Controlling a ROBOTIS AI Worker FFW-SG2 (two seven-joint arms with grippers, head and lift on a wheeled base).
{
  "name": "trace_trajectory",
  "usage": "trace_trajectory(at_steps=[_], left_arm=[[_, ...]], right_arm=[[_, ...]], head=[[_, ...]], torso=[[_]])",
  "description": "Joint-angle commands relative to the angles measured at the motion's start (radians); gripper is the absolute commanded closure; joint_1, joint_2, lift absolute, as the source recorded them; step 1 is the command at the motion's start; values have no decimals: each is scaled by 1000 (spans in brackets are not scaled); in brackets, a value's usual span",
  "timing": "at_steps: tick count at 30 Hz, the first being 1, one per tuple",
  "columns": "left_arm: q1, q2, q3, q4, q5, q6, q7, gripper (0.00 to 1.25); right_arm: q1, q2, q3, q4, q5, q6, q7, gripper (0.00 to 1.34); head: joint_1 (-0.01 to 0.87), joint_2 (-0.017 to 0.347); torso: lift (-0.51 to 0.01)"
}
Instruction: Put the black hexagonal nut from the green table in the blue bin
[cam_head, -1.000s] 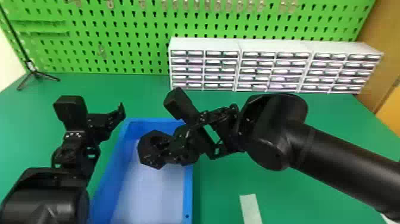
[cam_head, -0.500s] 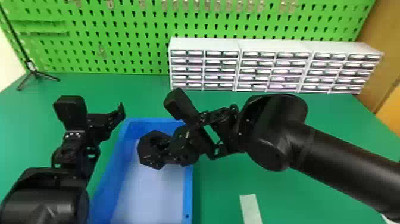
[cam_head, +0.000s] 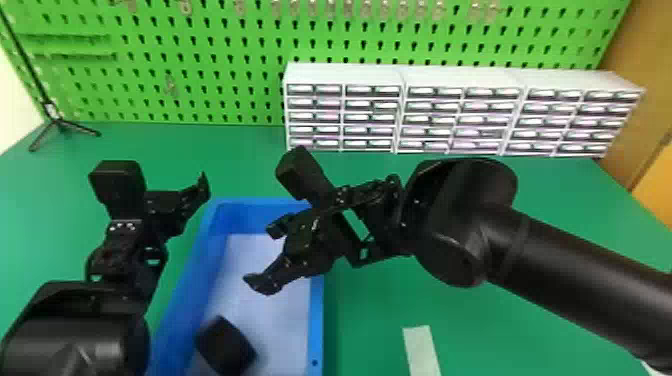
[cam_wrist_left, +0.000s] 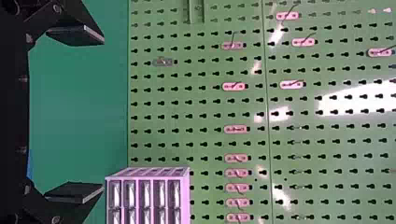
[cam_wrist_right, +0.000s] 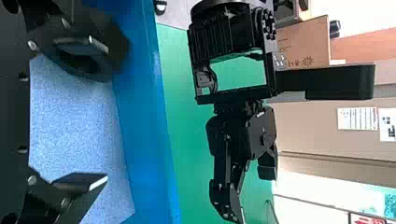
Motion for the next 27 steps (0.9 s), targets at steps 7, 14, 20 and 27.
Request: trace_trajectory(at_steps=[7,14,20,27], left_arm=[[0,0,0,0,2,0,0,170],[0,0,0,0,2,0,0,170],[0,0,0,0,2,0,0,170],[-2,0,2,-2,3,0,0,170]], right_arm=[[1,-1,1,0,0,-2,0,113],[1,-1,1,0,0,-2,2,113],[7,-2,-14,0,11,-2,2,113],[32,-6,-86,0,66,20,26,113]], head=[[683,28],[683,28],[683,28],[683,28]], torso=[[-96],[-96],[-96],[-96]])
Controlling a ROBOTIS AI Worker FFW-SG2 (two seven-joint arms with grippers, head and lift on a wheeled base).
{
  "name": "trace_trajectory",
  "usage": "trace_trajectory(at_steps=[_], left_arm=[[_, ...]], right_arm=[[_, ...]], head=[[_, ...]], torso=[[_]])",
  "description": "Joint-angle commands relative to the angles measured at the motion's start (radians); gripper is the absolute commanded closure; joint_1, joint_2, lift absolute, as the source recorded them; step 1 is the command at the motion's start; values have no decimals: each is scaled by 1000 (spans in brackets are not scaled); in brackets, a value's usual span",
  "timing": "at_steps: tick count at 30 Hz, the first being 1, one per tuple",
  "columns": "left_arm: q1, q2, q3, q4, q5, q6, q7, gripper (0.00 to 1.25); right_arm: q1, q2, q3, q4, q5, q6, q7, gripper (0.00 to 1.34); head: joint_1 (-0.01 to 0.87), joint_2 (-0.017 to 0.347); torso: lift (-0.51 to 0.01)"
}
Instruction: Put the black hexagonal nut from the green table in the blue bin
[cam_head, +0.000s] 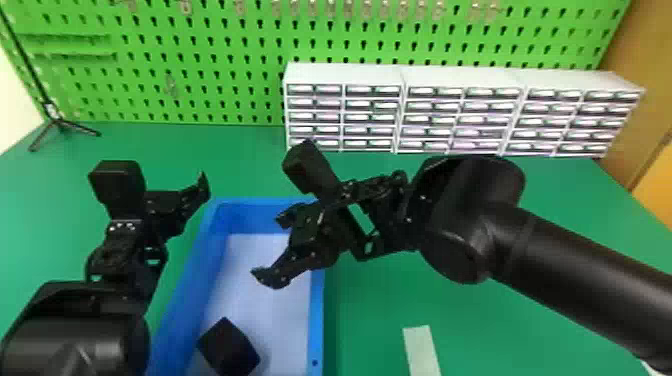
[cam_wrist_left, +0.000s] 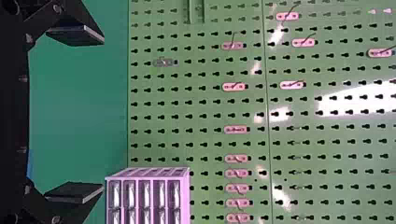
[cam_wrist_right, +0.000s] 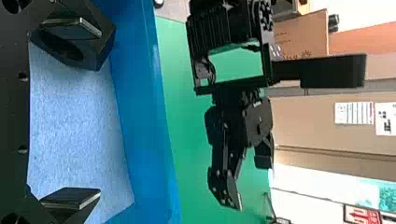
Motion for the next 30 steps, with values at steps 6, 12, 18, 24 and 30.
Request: trace_trajectory(at_steps=[6,12,18,24,30], left_arm=[[-1,2,1,-2,1,0,0,170],[-1,3,1,-5,1,0,0,170],[-5,3,1,-5,1,0,0,170],[-3,3,1,-5,1,0,0,170],[-3,3,1,-6,1,0,0,170]], right_arm=[[30,-1,-110,3,96,35,57,113],[63,3,-204,12,149,51,93,113],[110,17,-332,17,224,72,129,113],[187,63,-513,18,338,97,159,113],[230,89,-636,20,418,108,172,113]], head=[[683,28],[683,28],[683,28],[683,28],[683,28]], torso=[[-96],[-96],[-96],[-96],[-96]])
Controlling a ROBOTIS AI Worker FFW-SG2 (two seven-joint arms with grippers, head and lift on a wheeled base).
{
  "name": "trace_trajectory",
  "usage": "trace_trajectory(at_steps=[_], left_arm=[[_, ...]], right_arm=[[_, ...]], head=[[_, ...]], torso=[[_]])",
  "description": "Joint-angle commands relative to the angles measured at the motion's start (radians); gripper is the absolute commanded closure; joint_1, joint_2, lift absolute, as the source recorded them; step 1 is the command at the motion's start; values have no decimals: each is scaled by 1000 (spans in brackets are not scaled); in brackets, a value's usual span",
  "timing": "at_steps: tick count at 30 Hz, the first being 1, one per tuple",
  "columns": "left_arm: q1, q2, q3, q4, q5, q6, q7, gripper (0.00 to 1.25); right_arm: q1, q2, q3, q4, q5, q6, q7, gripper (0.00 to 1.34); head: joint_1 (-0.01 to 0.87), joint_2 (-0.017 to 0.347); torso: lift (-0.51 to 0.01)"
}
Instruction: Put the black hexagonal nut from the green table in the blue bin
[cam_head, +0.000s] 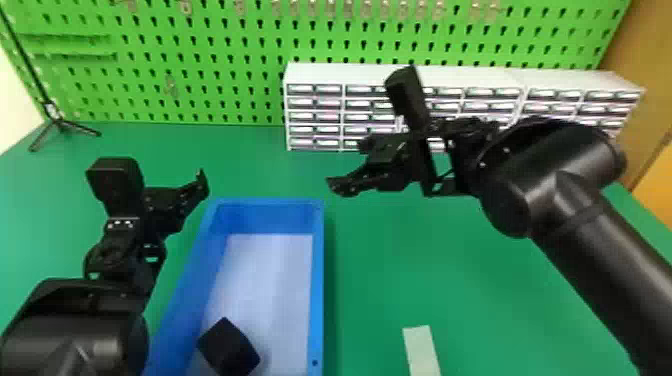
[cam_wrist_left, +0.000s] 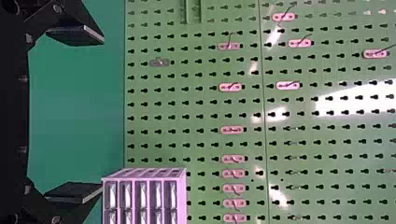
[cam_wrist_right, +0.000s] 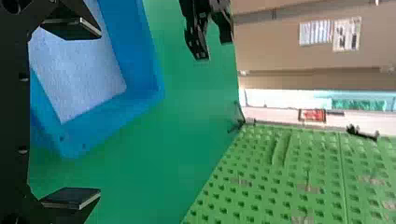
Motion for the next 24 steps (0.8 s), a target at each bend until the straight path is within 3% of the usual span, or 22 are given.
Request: trace_trajectory(at_steps=[1,13,24], left_arm=[[1,0,2,-3,2,0,0,170],[2,0,2,-4,3,0,0,170],[-1,-2,0,-7,6,0,0,170]], right_arm=[[33,18,-94,-1,63,7,3,113],[73,38,-235,19,144,3,3,113],[112,80,-370,39,186,-33,3,113]], head=[[683,28],[683,28],[683,28]], torso=[[-96],[-96],[-96]])
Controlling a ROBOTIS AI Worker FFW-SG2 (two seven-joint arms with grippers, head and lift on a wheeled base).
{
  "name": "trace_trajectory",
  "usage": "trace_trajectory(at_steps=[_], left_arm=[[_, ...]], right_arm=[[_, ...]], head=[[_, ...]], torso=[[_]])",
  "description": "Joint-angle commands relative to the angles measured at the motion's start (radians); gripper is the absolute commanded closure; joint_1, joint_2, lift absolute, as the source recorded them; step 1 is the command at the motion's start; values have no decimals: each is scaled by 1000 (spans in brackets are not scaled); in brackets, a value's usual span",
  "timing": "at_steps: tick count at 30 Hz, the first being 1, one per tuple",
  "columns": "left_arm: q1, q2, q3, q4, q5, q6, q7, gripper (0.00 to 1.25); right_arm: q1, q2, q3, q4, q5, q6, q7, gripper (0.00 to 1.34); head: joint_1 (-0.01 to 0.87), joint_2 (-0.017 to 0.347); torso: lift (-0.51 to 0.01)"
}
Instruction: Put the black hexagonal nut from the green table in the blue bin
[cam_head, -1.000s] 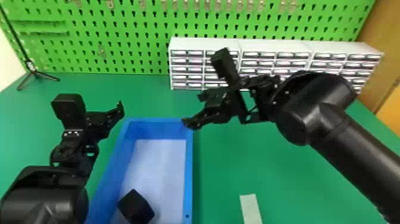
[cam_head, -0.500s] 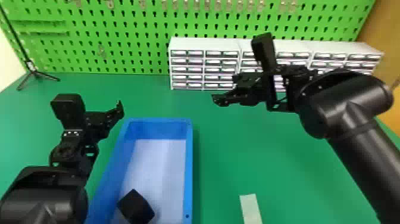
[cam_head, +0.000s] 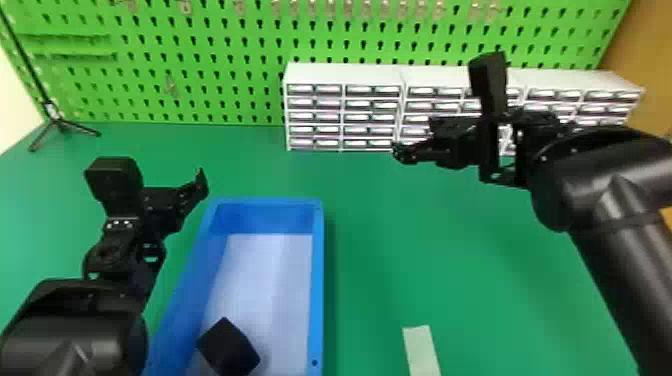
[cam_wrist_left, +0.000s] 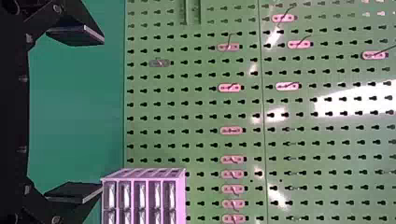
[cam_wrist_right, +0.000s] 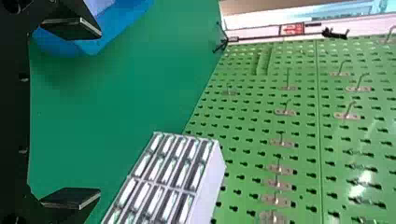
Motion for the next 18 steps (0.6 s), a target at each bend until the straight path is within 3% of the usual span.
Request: trace_trajectory(at_steps=[1,9,18], left_arm=[[-2,-1,-2,-3,1,0,0,170],[-2,-1,-5,-8,5,0,0,170],[2,-3,-6,-11,8,0,3,170]], right_arm=[[20,21,-60,12,9,-22,-2,113],[54,44,-137,43,14,-56,-17,114],[87,81,-202,78,11,-110,-81,114]], head=[[683,28],[683,28],[683,28]], torso=[[-96],[-96],[-96]])
